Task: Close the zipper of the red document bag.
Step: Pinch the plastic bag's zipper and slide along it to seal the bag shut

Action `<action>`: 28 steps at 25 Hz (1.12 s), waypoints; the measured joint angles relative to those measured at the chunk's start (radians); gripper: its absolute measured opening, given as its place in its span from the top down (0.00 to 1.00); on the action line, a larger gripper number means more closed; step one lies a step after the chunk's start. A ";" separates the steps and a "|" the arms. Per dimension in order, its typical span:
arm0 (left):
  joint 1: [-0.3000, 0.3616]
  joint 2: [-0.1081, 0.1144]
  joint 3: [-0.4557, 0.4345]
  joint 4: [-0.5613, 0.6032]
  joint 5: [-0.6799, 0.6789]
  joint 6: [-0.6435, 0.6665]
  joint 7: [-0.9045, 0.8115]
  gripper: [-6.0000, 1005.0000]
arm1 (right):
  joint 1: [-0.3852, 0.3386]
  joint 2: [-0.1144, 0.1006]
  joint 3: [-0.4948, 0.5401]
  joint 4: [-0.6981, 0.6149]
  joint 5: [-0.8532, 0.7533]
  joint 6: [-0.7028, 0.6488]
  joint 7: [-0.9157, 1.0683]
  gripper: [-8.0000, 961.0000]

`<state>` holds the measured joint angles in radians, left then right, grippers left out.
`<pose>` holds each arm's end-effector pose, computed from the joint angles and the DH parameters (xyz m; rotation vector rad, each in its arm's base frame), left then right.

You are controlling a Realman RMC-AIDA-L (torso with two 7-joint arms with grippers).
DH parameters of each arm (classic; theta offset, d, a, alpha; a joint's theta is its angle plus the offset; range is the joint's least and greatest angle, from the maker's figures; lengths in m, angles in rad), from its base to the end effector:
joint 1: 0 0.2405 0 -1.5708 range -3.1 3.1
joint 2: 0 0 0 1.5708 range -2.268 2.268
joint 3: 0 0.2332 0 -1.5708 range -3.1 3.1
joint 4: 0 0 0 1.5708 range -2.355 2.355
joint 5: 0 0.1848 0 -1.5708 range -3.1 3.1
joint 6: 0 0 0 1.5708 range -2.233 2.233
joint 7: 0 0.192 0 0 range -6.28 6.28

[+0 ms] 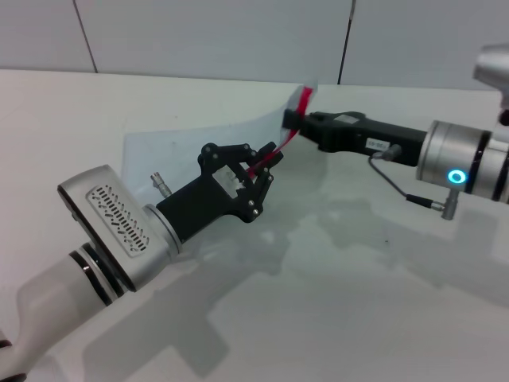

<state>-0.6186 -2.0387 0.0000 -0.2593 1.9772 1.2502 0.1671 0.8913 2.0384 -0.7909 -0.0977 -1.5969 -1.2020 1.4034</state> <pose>-0.1828 0.3356 -0.0816 -2.1520 0.1476 -0.6771 0.1318 0.3862 -0.0798 -2.5430 0.9925 0.9750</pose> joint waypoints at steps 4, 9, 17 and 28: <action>0.002 0.000 0.000 0.000 0.000 0.000 -0.001 0.91 | -0.034 -0.005 0.048 -0.015 0.001 0.005 -0.001 0.94; 0.005 0.001 0.000 0.000 0.001 -0.004 -0.001 0.92 | -0.093 -0.010 0.117 -0.051 0.002 0.007 -0.001 0.94; 0.014 0.002 0.000 0.000 0.001 -0.015 -0.002 0.92 | -0.184 -0.015 0.234 -0.113 0.002 0.010 0.001 0.94; 0.021 0.002 -0.004 0.000 0.000 -0.015 -0.002 0.92 | -0.261 -0.018 0.340 -0.154 0.002 0.010 -0.001 0.93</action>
<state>-0.5979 -2.0370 -0.0044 -0.2592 1.9771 1.2348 0.1656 0.6298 2.0202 -0.4509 -0.2517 -1.5952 -1.1921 1.4028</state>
